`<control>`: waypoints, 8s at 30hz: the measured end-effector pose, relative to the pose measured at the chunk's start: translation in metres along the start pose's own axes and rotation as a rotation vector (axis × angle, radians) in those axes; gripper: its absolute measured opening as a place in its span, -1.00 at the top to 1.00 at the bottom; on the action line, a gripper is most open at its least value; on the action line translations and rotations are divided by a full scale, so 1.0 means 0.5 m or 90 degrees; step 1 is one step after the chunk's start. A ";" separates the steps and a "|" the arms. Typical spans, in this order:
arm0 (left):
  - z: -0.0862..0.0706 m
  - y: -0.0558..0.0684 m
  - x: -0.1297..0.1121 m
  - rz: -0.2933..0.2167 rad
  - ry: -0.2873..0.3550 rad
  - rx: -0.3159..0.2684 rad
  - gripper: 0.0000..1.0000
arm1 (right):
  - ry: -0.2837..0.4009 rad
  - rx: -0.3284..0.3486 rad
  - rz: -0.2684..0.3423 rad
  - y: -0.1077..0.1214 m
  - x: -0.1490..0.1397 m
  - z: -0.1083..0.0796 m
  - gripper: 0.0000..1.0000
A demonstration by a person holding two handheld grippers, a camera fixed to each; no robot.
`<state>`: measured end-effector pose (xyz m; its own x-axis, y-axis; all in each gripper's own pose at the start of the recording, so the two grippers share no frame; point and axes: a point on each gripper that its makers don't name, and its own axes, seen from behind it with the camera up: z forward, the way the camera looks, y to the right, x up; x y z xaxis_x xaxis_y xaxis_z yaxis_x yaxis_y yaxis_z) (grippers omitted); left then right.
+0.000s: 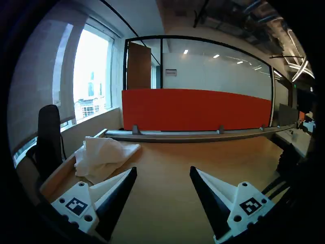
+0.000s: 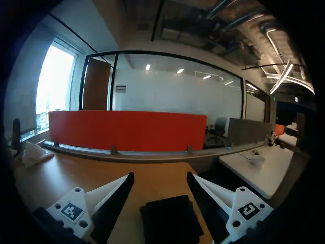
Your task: Fold towel
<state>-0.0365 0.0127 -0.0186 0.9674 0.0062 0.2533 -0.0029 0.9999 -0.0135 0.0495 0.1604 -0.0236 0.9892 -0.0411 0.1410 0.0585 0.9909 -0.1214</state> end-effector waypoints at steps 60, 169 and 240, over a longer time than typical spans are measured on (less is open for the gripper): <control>0.039 0.024 0.004 0.015 0.116 -0.041 -0.93 | 0.075 0.077 0.047 -0.365 0.045 0.002 -1.00; 0.110 0.008 -0.219 0.010 0.154 -0.010 -0.93 | 0.092 0.076 0.038 -0.310 -0.333 0.094 -1.00; 0.114 0.010 -0.225 0.009 0.155 -0.010 -0.93 | 0.096 0.095 0.030 -0.335 -0.344 0.081 -1.00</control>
<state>-0.1600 0.0176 0.0081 0.9998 0.0157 0.0125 -0.0153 0.9994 -0.0303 -0.1358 0.0065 0.0125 0.9999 -0.0021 -0.0106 0.0023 0.9997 0.0247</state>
